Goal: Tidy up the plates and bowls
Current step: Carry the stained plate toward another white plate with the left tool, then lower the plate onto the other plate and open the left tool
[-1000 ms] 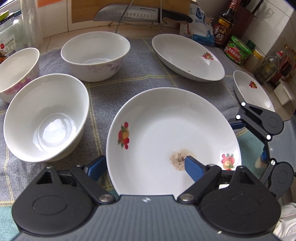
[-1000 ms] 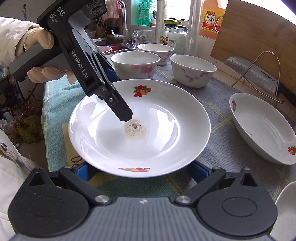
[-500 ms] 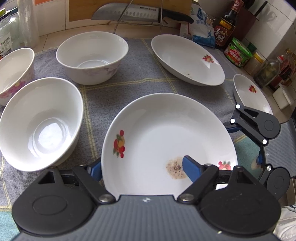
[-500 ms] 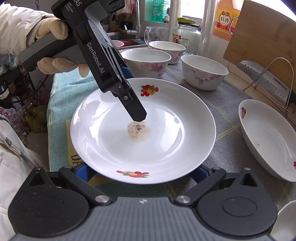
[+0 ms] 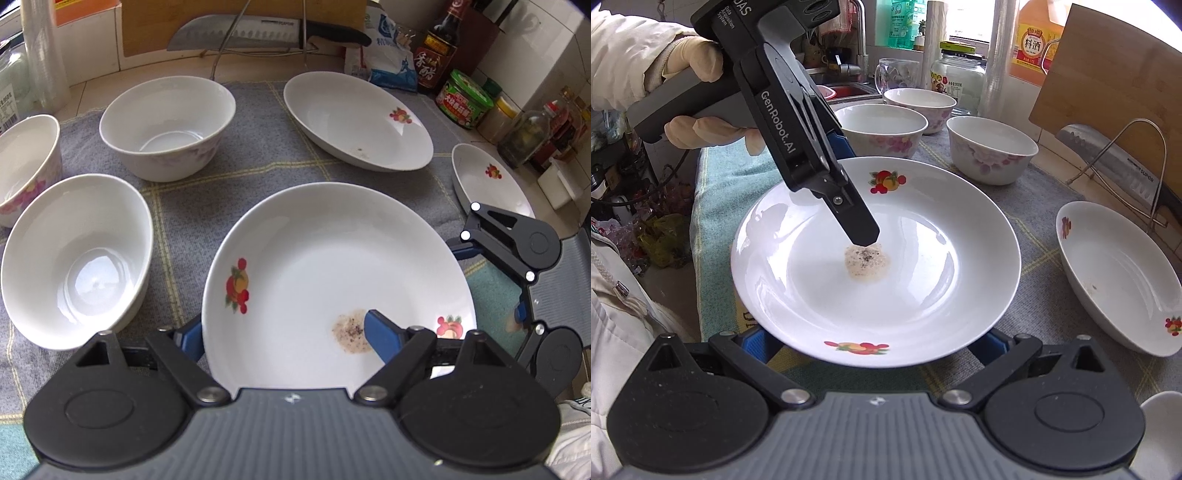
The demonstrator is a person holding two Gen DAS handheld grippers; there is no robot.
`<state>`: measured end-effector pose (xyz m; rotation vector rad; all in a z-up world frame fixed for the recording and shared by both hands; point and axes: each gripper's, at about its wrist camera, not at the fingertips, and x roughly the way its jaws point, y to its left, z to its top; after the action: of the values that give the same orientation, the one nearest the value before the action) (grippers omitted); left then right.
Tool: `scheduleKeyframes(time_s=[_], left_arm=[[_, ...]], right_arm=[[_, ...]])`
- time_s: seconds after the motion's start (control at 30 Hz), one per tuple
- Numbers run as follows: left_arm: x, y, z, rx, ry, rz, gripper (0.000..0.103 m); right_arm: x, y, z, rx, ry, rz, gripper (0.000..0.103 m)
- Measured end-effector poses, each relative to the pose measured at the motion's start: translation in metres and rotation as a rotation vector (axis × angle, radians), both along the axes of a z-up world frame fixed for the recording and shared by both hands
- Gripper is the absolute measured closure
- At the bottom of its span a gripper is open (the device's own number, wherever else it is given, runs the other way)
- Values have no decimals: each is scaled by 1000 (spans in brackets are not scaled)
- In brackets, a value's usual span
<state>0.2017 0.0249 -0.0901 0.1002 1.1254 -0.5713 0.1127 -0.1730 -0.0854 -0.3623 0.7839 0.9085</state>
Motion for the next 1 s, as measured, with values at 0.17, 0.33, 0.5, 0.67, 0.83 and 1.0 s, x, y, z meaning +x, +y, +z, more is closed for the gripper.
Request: scheduleKeyframes(time_s=[0.17,0.33,0.5,0.67,0.83,1.0], left_arm=[[1,-18,11,-4,-14,-34,18],[3,-49,21,-4,-42,-95,18],[7,-88,29,-17,-64,-175,18],[15,-132,31,-33,-73,-258,18],[23,-175,28,-44,-72,-340,18],[29,-215,23,-53,-67,-421,18]], right_arm=[[-4,-14,10,-1,-9,-30,0],[-8,-36,21,-11,-24,-84,0],[-14,-66,29,-31,-45,-160,0],[-24,-98,32,-54,-54,-240,0],[-31,-129,30,-66,-46,-328,0],[-38,-156,27,-84,-38,-410,0]])
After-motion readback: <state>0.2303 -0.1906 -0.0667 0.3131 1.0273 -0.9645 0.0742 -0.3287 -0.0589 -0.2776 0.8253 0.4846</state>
